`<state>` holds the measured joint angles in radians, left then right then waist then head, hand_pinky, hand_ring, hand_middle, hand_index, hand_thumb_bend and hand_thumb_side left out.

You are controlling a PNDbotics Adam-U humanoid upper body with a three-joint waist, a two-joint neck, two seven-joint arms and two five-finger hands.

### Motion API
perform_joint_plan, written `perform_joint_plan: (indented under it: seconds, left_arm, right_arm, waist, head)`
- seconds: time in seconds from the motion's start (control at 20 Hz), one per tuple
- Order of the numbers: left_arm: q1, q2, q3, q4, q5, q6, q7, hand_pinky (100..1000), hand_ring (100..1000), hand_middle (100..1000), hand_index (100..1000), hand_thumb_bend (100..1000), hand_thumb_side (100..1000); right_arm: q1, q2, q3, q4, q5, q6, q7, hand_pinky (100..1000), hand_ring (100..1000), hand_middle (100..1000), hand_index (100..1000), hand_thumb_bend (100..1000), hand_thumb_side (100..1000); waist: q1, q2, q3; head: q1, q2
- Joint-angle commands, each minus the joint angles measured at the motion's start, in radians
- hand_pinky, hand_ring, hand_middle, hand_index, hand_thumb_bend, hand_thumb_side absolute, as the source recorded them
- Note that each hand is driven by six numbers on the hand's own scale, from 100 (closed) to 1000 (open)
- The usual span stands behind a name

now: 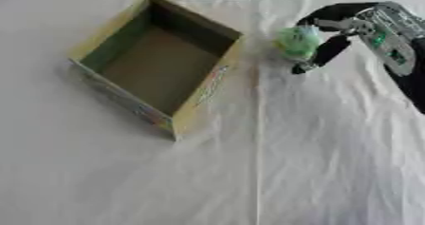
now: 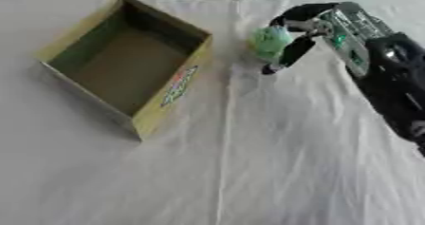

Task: Pick up objects on the table and place them in the box.

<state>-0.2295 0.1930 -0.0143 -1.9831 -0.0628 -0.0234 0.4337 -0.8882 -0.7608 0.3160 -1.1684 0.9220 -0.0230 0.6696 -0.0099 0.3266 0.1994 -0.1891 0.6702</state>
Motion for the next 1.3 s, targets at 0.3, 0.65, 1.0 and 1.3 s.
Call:
perform_joint_plan:
  seconds: [0.3,0.65,1.0,1.3]
  left_arm:
    - [-0.009,0.009,0.001,-0.017,-0.003,0.003,-0.008,303,567,678,793,100,725]
    - [-0.008,0.009,0.001,-0.017,-0.004,0.004,-0.009,303,567,678,793,100,725]
    - [-0.007,0.009,0.0,-0.017,-0.004,0.006,-0.01,302,567,678,793,100,724]
    - [-0.007,0.01,0.001,-0.017,-0.005,0.008,-0.011,303,567,678,793,100,723]
  right_arm:
    - [-0.019,-0.008,-0.006,0.009,0.019,0.019,-0.062,856,882,803,953,395,594]
    - [-0.017,-0.003,-0.003,0.014,0.029,0.055,-0.135,826,851,748,884,280,564]
    - [-0.018,-0.003,-0.009,-0.007,0.062,0.101,-0.259,771,795,649,712,270,473]
    - [-0.011,-0.015,-0.014,-0.07,0.058,0.162,-0.376,750,763,598,652,125,406]
  waist:
    - [0.0,-0.013,0.002]
    - [-0.001,-0.01,0.004]
    - [-0.001,-0.01,0.003]
    - [0.0,-0.015,0.001]
  head:
    - [-0.005,-0.011]
    - [-0.005,-0.013]
    - [-0.005,-0.009]
    - [-0.005,-0.008]
